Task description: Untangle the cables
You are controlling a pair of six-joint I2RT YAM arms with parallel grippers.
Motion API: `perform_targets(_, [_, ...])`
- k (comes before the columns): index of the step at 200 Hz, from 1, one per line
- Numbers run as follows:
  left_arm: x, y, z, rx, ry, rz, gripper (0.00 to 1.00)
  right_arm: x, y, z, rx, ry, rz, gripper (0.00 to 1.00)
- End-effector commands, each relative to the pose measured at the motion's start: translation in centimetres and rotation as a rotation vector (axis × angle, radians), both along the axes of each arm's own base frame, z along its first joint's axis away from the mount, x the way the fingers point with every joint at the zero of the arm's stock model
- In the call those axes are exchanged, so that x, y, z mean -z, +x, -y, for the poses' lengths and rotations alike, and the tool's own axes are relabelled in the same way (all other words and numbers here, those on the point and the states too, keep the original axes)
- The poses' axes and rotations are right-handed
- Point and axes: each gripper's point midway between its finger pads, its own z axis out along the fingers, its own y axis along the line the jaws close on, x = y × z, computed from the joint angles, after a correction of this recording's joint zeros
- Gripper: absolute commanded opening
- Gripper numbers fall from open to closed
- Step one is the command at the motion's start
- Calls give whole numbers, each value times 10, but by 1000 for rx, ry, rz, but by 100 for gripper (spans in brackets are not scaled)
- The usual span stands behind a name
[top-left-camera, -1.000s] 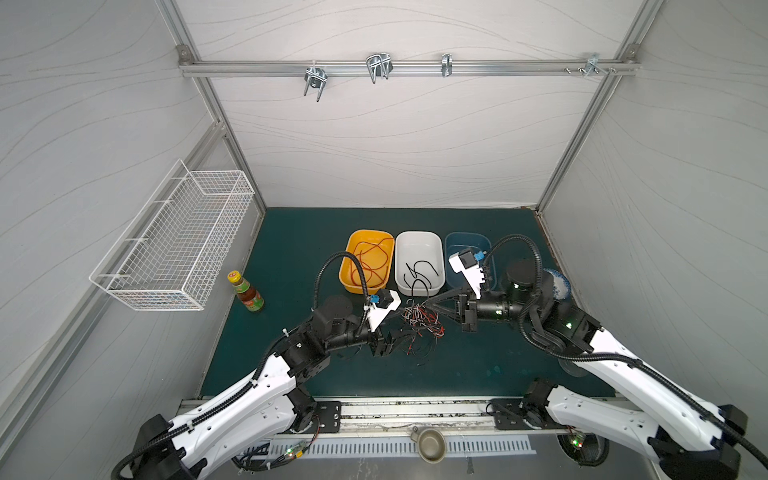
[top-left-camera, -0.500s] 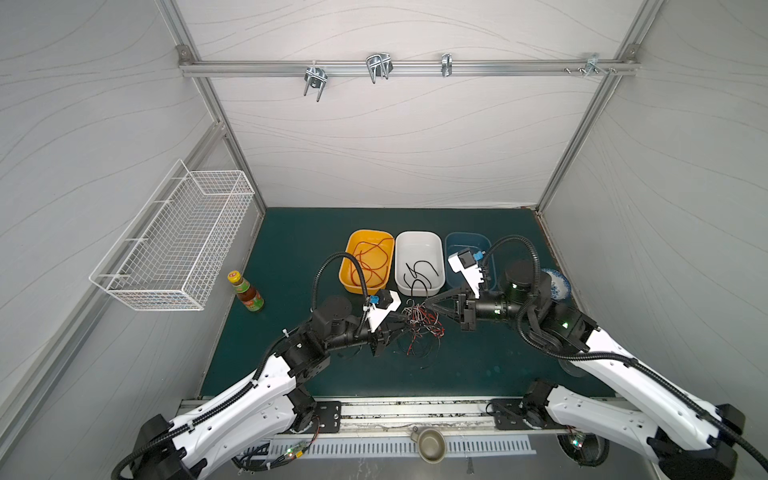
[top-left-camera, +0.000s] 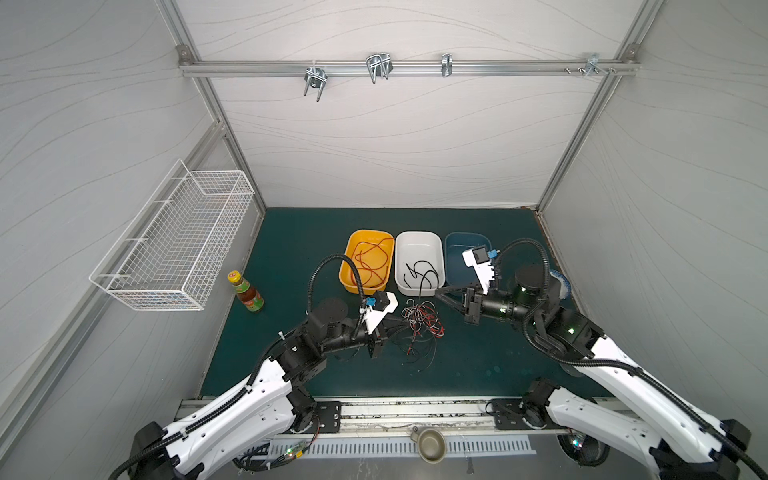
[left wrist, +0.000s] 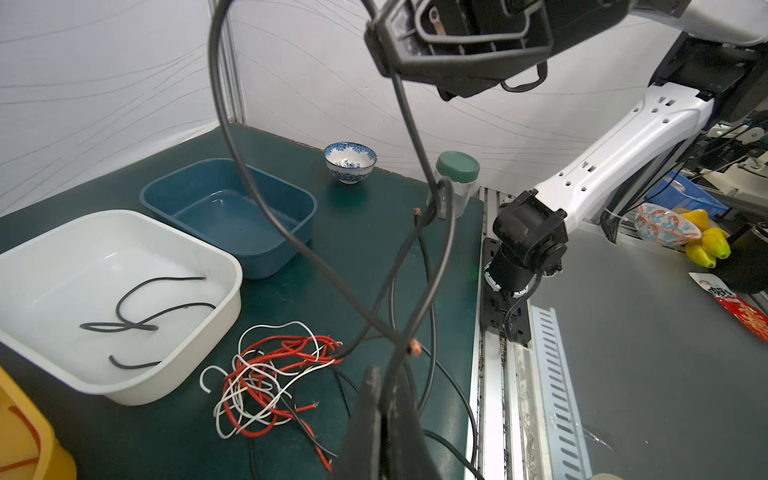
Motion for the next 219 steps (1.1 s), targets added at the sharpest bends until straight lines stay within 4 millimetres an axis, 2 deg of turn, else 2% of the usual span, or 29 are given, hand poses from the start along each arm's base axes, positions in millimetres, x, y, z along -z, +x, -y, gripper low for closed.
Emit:
perform_targets(1, [-16,2,-5,-32,-25,47,0,5,24,25,190,-14,-12,0])
perform_targets(53, [-25,11,-20,-141,-39,73,0,49,55,94,545,-45,-145,0])
perform_targets(77, [-32,22,-30,-233,-47,98,0,70,58,131,708,-78,-198,0])
perform_targets(107, [-43,30,-44,-324,-70,125,0,94,55,165,832,-116,-261,0])
perform_targets(144, [-53,37,-58,-410,-94,158,0,117,52,176,845,-125,-342,0])
perform_targets(178, [-65,48,-80,-546,-114,191,0,141,49,182,859,-141,-405,0])
perform_targets(219, [-84,47,-106,-660,-203,246,0,172,47,184,865,-161,-480,0])
